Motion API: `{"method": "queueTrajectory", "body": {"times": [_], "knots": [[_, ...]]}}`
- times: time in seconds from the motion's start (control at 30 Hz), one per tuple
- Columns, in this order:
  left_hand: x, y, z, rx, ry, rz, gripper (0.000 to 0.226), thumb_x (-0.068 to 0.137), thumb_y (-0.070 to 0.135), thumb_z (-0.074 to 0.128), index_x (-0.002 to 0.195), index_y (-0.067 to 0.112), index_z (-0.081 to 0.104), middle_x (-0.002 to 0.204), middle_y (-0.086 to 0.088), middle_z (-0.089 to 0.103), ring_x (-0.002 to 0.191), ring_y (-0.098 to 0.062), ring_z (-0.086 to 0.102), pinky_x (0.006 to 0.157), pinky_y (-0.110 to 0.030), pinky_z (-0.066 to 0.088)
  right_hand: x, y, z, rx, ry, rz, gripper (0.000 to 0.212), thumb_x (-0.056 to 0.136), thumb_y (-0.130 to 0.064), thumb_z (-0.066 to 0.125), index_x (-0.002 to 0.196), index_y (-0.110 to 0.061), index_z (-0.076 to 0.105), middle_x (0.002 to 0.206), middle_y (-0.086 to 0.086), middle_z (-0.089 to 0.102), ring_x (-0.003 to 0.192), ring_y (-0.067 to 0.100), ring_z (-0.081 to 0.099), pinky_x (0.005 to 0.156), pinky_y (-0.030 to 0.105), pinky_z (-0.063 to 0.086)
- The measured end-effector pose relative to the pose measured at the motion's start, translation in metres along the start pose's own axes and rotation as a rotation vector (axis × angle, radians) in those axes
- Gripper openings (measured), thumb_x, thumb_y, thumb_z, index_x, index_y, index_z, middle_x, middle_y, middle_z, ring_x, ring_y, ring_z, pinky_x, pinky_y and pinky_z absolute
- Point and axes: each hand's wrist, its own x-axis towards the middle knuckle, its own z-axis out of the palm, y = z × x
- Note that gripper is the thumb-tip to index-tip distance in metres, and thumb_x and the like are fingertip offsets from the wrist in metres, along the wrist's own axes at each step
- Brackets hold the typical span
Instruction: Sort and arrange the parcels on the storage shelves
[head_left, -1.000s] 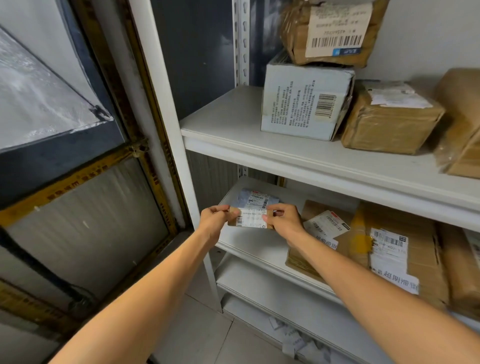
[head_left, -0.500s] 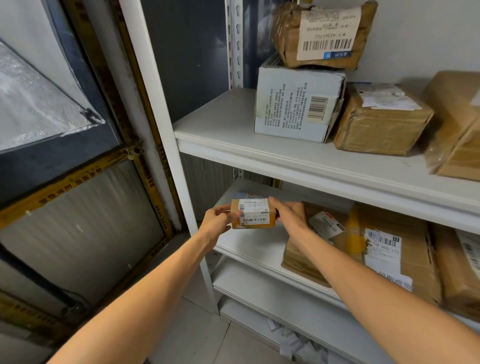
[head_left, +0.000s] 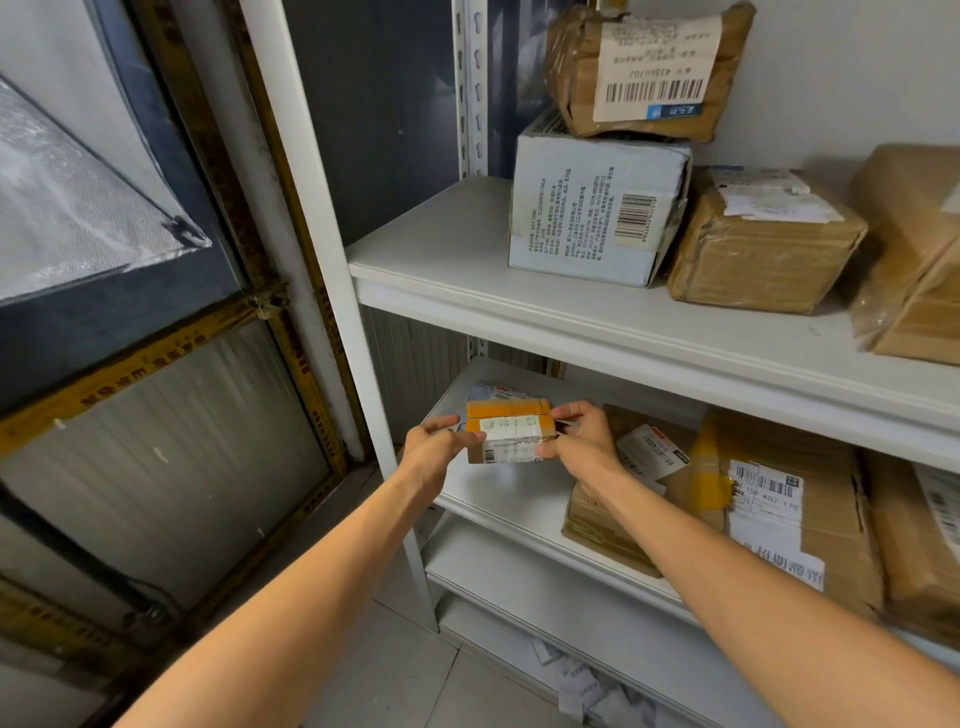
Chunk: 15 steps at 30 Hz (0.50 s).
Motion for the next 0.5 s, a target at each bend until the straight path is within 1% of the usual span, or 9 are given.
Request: {"method": "queueTrajectory", "body": {"times": [0.03, 0.1, 0.13, 0.23, 0.3, 0.37, 0.43, 0.47, 0.5], "knots": [[-0.0005, 0.0008, -0.0004, 0.015, -0.027, 0.000, 0.048, 0.076, -0.011, 0.071, 0.119, -0.002, 0.055, 0.120, -0.020, 0.064, 0.112, -0.032, 0.062, 0.099, -0.040, 0.050, 0.0000, 0.0000, -0.0006, 0.005, -0.005, 0.006, 0.052, 0.067, 0.029, 0.064, 0.103, -0.005, 0.047, 0.105, 0.012, 0.058, 0.096, 0.021, 0.059, 0.056, 0.015, 0.052], [-0.0019, 0.0020, -0.0010, 0.041, -0.064, 0.011, 0.046, 0.078, -0.013, 0.067, 0.121, -0.002, 0.054, 0.117, -0.018, 0.066, 0.107, -0.028, 0.065, 0.086, -0.032, 0.055, -0.0002, -0.0027, -0.0025, 0.007, -0.012, 0.015, 0.054, 0.067, 0.031, 0.063, 0.104, -0.003, 0.044, 0.096, 0.009, 0.057, 0.091, 0.020, 0.057, 0.050, 0.012, 0.050], [-0.0022, 0.0017, -0.0017, 0.054, -0.073, 0.015, 0.046, 0.079, -0.012, 0.068, 0.121, 0.000, 0.055, 0.116, -0.016, 0.067, 0.106, -0.026, 0.065, 0.083, -0.030, 0.055, 0.0000, -0.0039, -0.0038, 0.000, -0.015, 0.017, 0.054, 0.066, 0.031, 0.063, 0.103, -0.003, 0.044, 0.092, 0.006, 0.056, 0.089, 0.019, 0.056, 0.048, 0.011, 0.049], [-0.0022, 0.0000, -0.0041, 0.097, -0.088, 0.035, 0.040, 0.081, 0.002, 0.073, 0.117, 0.007, 0.059, 0.113, -0.011, 0.069, 0.107, -0.023, 0.063, 0.095, -0.037, 0.050, 0.0017, -0.0050, -0.0069, 0.007, -0.006, 0.015, 0.047, 0.069, 0.026, 0.066, 0.099, -0.005, 0.046, 0.088, 0.004, 0.058, 0.085, 0.018, 0.058, 0.049, 0.010, 0.047], [-0.0041, -0.0010, -0.0029, 0.094, -0.103, 0.053, 0.035, 0.083, 0.011, 0.073, 0.116, 0.006, 0.062, 0.110, -0.012, 0.070, 0.103, -0.020, 0.063, 0.098, -0.034, 0.047, 0.0038, -0.0048, -0.0057, 0.047, 0.021, 0.012, 0.038, 0.076, 0.015, 0.070, 0.102, -0.002, 0.049, 0.095, 0.009, 0.062, 0.085, 0.018, 0.060, 0.054, 0.010, 0.048], [-0.0047, -0.0017, -0.0012, 0.095, -0.105, 0.074, 0.034, 0.084, 0.014, 0.072, 0.116, 0.006, 0.063, 0.112, -0.012, 0.069, 0.106, -0.020, 0.062, 0.099, -0.030, 0.046, 0.0044, -0.0051, -0.0045, 0.066, 0.051, -0.013, 0.025, 0.084, -0.001, 0.070, 0.105, 0.000, 0.055, 0.101, 0.015, 0.064, 0.082, 0.015, 0.060, 0.060, 0.013, 0.048], [-0.0049, -0.0027, -0.0007, 0.082, -0.100, 0.078, 0.034, 0.086, 0.014, 0.069, 0.118, 0.004, 0.061, 0.114, -0.013, 0.068, 0.109, -0.021, 0.063, 0.100, -0.030, 0.048, 0.0031, -0.0059, -0.0059, 0.068, 0.050, -0.042, 0.014, 0.091, -0.013, 0.064, 0.102, -0.003, 0.064, 0.098, 0.010, 0.066, 0.081, 0.013, 0.058, 0.068, 0.018, 0.046], [-0.0048, -0.0034, -0.0007, 0.055, -0.101, 0.064, 0.035, 0.088, 0.017, 0.067, 0.118, 0.002, 0.061, 0.112, -0.014, 0.068, 0.107, -0.020, 0.064, 0.097, -0.029, 0.050, 0.0023, -0.0062, -0.0072, 0.071, 0.027, -0.053, 0.011, 0.093, -0.014, 0.062, 0.099, -0.007, 0.067, 0.097, 0.007, 0.067, 0.083, 0.013, 0.059, 0.072, 0.020, 0.045], [-0.0043, -0.0041, -0.0010, 0.048, -0.102, 0.050, 0.035, 0.090, 0.024, 0.065, 0.117, 0.001, 0.061, 0.108, -0.014, 0.069, 0.101, -0.018, 0.066, 0.090, -0.025, 0.053, 0.0021, -0.0062, -0.0084, 0.068, -0.006, -0.058, 0.010, 0.092, -0.012, 0.061, 0.099, -0.010, 0.068, 0.097, 0.006, 0.067, 0.087, 0.014, 0.060, 0.075, 0.020, 0.045]]}}
